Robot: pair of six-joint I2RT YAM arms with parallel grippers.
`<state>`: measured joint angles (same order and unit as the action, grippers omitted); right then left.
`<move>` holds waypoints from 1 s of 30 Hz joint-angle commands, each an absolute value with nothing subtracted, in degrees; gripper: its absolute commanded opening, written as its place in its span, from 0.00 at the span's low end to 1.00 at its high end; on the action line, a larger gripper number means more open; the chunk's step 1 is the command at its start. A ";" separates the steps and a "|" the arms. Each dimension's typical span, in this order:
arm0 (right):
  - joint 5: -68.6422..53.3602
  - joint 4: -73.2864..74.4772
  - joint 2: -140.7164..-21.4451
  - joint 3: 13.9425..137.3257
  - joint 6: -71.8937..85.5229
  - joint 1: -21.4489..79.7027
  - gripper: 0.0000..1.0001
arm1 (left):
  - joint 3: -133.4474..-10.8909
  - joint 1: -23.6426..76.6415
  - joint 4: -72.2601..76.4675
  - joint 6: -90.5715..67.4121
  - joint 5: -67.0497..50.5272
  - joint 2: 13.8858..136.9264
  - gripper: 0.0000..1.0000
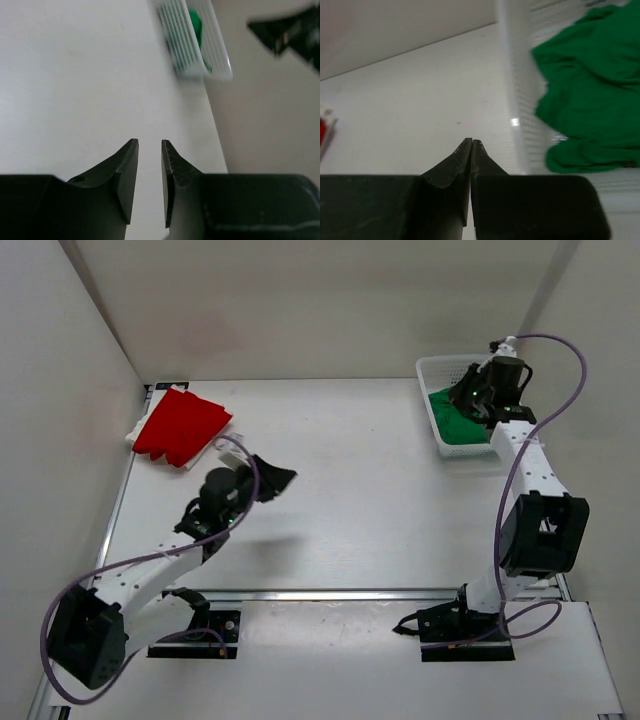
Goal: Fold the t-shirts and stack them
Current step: Grab crumpled tshirt from bin with the right arm
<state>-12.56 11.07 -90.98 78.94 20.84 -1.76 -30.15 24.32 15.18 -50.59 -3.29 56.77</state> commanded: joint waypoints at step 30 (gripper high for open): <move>1.32 38.50 -141.34 141.14 9.66 -10.37 0.00 | -30.14 45.00 27.42 -45.09 -21.35 80.42 0.54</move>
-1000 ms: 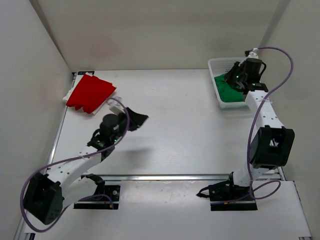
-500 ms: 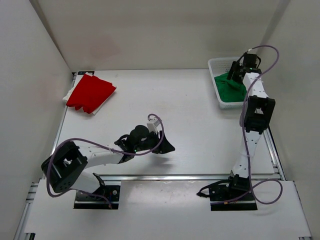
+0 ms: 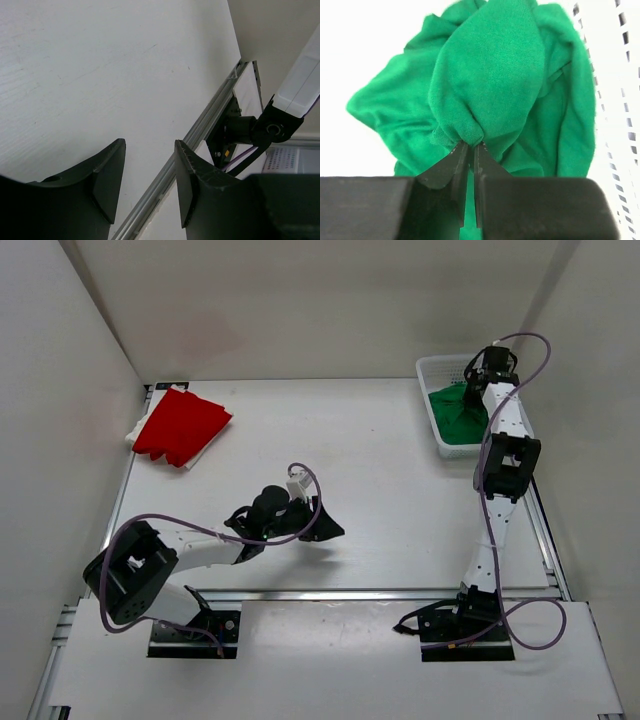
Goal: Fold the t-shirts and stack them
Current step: Grab crumpled tshirt from bin with the right arm, then move the tshirt to the center of the board
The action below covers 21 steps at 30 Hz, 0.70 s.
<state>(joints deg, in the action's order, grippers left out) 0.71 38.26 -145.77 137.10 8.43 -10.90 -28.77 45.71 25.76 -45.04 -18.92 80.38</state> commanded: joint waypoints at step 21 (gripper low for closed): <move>-7.99 19.08 -78.76 114.79 6.58 25.04 0.00 | -25.05 13.11 22.06 -55.10 -29.08 63.90 0.53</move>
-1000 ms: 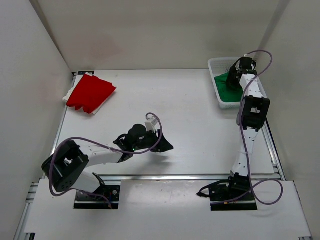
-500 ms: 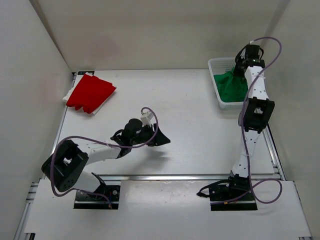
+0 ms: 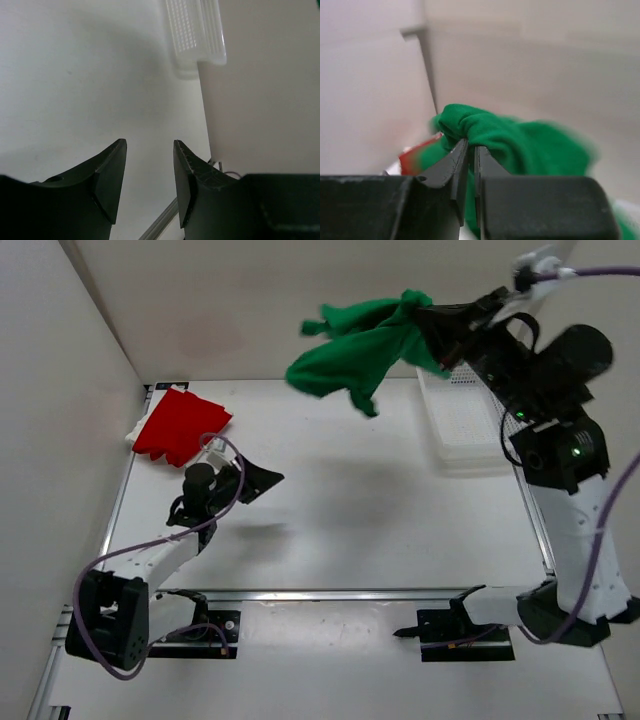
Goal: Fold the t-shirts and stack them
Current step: Move the tshirt to the center of the board, then flatten out the tshirt
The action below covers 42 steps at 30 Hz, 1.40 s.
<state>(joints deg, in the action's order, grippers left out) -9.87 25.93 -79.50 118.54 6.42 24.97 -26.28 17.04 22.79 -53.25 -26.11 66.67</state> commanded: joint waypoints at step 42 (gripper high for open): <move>-1.04 -1.03 -57.46 28.82 18.90 52.29 0.54 | -24.27 32.20 2.20 -35.77 -9.74 59.52 0.57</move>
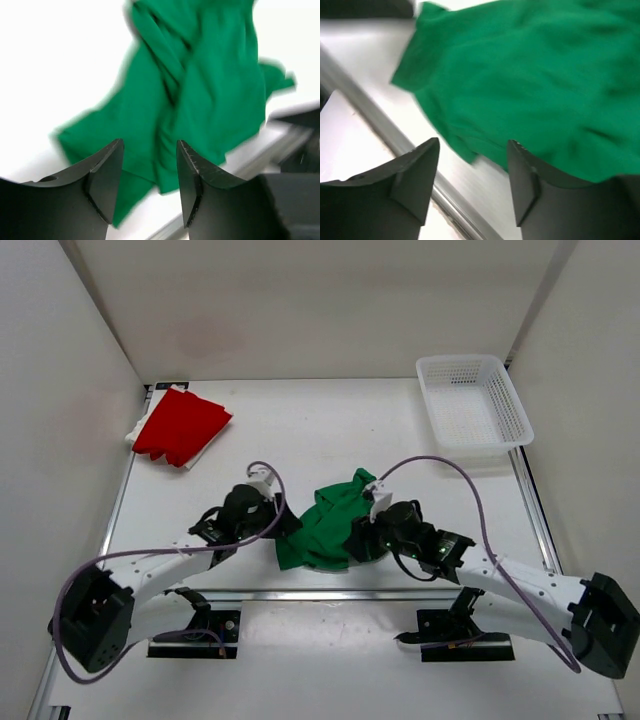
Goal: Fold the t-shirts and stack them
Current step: Flatten out the tshirt
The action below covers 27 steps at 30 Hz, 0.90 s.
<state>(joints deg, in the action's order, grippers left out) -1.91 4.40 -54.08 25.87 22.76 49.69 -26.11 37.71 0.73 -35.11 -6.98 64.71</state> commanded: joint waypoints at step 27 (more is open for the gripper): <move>0.38 -0.54 -68.73 37.27 11.17 50.71 0.20 | -23.29 38.68 -6.77 -29.44 -6.75 52.29 0.58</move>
